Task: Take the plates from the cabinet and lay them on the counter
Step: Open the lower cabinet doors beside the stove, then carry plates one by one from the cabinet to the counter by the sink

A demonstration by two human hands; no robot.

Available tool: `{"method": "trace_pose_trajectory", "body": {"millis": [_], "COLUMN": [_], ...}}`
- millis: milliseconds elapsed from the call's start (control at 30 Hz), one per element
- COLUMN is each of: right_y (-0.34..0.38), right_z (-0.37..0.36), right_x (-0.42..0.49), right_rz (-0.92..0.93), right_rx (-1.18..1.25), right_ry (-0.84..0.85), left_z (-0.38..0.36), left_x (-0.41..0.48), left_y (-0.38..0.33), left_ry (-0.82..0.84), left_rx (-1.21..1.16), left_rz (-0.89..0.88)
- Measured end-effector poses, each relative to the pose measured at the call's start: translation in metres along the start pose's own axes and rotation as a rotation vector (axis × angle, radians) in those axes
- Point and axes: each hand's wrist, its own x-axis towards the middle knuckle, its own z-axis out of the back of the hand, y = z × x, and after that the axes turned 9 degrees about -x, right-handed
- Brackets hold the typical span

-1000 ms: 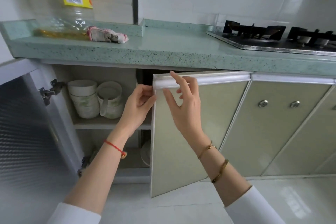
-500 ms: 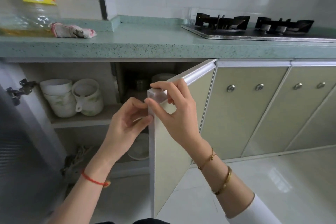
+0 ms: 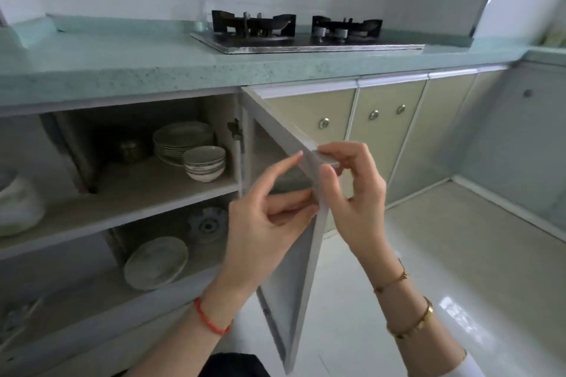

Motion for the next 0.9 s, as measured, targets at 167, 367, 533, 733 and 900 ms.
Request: {"method": "trace_pose_trajectory", "body": {"millis": [167, 367, 533, 733, 900], "right_y": [-0.020, -0.042, -0.050, -0.039, -0.010], "right_z": [0.033, 0.049, 0.052, 0.049, 0.027], "right_x": [0.010, 0.020, 0.025, 0.025, 0.032], "right_rz": [-0.015, -0.058, -0.047, 0.000, 0.099], "right_rx": [-0.136, -0.223, -0.232, -0.294, -0.381], "right_ry": [-0.027, -0.073, -0.071, -0.098, -0.186], "left_z": [-0.034, -0.064, -0.067, -0.048, -0.007], "left_x": [0.014, 0.025, 0.027, 0.034, 0.035], "left_y": [0.030, 0.054, 0.058, 0.049, 0.029], "left_ry": [-0.006, 0.021, 0.055, 0.176, 0.034], "left_rx": [0.010, 0.211, 0.337, 0.209, 0.202], "left_rz": [-0.031, -0.185, -0.245, -0.120, -0.075]}}
